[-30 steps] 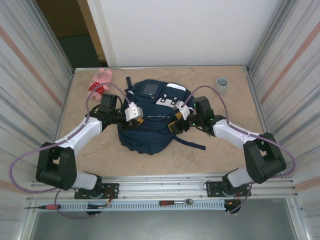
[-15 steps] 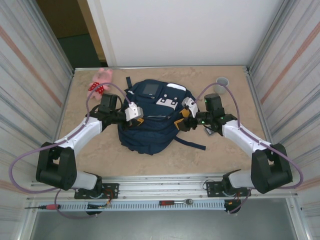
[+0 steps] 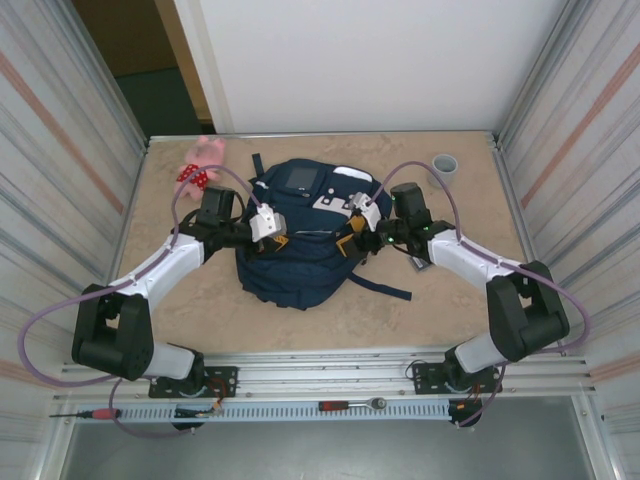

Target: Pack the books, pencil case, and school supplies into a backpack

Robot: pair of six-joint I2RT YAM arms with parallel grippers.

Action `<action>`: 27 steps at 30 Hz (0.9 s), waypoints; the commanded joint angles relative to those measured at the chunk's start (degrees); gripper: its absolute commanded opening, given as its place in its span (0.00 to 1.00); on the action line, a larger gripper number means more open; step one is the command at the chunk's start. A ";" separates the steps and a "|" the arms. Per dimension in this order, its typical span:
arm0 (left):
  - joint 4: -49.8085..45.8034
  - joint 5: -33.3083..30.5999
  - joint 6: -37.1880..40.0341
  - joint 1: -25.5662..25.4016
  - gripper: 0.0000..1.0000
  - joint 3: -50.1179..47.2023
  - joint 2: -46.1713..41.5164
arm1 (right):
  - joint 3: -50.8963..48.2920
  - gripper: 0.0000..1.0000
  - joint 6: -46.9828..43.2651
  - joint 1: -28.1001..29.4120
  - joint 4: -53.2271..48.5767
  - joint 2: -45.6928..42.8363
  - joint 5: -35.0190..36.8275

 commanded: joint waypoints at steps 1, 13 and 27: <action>2.37 5.56 -1.28 -0.12 0.00 0.04 -1.53 | 1.88 0.62 -0.14 0.86 0.79 1.33 -3.11; 3.15 3.99 -1.69 -0.12 0.00 -0.04 -1.28 | 1.08 0.24 -1.08 0.66 -6.90 -2.58 -5.68; 4.39 -0.19 -3.61 -1.70 0.00 -0.18 -1.15 | 1.92 0.00 4.05 3.75 -7.24 -3.92 -5.65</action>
